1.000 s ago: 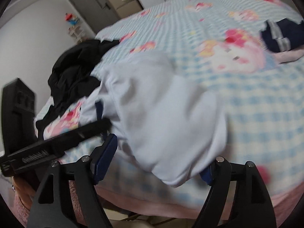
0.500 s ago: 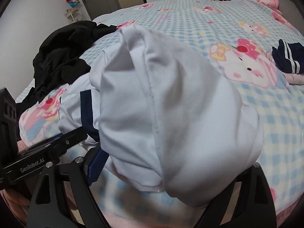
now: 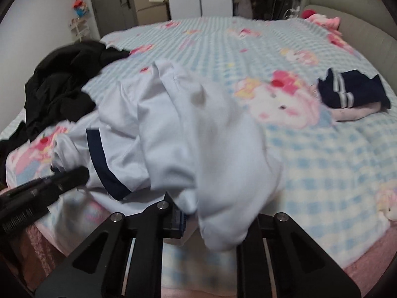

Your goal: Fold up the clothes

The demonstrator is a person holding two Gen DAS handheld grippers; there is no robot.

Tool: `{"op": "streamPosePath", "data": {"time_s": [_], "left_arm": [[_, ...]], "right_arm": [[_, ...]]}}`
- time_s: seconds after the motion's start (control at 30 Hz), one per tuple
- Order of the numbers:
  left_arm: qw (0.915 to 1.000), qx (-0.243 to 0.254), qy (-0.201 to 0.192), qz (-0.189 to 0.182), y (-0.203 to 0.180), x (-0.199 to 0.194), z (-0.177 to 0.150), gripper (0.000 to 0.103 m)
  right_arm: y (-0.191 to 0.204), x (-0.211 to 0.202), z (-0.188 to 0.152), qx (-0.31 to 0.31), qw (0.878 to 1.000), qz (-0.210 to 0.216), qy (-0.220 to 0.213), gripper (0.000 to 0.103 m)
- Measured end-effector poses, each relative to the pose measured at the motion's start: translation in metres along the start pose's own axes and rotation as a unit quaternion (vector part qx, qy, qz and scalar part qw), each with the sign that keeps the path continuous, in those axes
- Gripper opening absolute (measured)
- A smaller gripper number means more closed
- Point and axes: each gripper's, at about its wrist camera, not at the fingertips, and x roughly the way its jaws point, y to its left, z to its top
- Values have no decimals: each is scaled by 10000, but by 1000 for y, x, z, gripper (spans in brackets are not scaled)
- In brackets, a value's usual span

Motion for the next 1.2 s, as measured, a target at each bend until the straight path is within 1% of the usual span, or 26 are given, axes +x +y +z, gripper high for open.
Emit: {"op": "streamPosePath", "data": {"time_s": [0.03,0.1,0.23,0.27,0.33,0.37,0.4,0.43,0.47,0.5,0.53,0.57,0.6,0.63,0.67,0.77,0.87,0.9,0.93,0.97,1.0,1.03,1.07,1.1,1.17,1.2], "left_arm": [[9999,65,3,-78,-6,-1,1,16],[9992,41,28,-397,-15,-3,3,16],[9961,164,66,-865,-39,-6,2,14],[9959,214,59,-882,-44,-5,3,14],[9978,246,41,-618,-43,-2,6,15],[9987,213,46,-456,-39,0,8,15],[9994,98,68,-319,-30,2,10,18],[9997,-65,98,-218,-20,4,12,23],[9996,-227,128,-117,-10,5,14,39],[9991,-388,142,-23,0,6,14,52],[9984,-549,138,63,9,5,14,56],[9976,-663,117,164,17,4,13,58],[9969,-729,78,281,22,3,11,65],[9963,-770,29,387,27,2,9,69],[9959,-784,-12,441,30,1,7,70],[9958,-843,131,334,34,6,-3,77],[9955,-886,268,185,38,11,-14,77],[9959,-868,228,117,36,11,-15,75],[9962,-850,189,49,35,11,-16,62],[9965,-818,152,17,34,10,-16,57],[9969,-774,114,28,33,7,-15,48],[9969,-780,80,-46,32,5,-12,42],[9963,-830,59,-213,31,3,-8,26],[9957,-875,19,-309,30,1,-3,24],[9965,-762,-145,-322,21,-5,19,19],[9970,-655,-267,-301,15,-10,29,16]], "right_arm": [[-5,-5,3,83,9999,-16,-73,14],[-17,-16,8,207,9995,-115,-227,12],[-48,-34,20,562,9961,-432,-522,11],[-54,-37,22,614,9956,-455,-535,11],[-60,-34,23,557,9973,-293,-390,15],[-62,-33,24,512,9980,-191,-325,19],[-60,-32,21,416,9987,-30,-278,28],[-58,-31,19,320,9991,131,-230,31],[-56,-30,16,221,9992,277,-192,38],[-53,-30,13,122,9990,391,-173,51],[-50,-28,9,54,9984,551,-131,59],[-47,-25,5,19,9975,705,-78,71],[-46,-19,1,86,9964,841,10,75],[-45,-13,-3,153,9951,976,98,76],[-44,-6,-7,213,9938,1075,203,77],[-39,21,-18,310,9920,1034,650,77],[-32,33,-25,168,9941,834,680,77],[-30,33,-26,141,9947,807,625,76],[-30,33,-27,143,9951,793,577,71],[-31,31,-26,169,9954,777,529,55],[-33,29,-25,200,9961,714,472,33],[-35,27,-25,231,9969,635,414,23],[-39,24,-23,262,9977,513,347,17],[-41,19,-21,288,9984,415,261,11],[-43,5,-12,294,9993,230,27,9],[-40,-5,-4,266,9993,249,-121,8]]}}
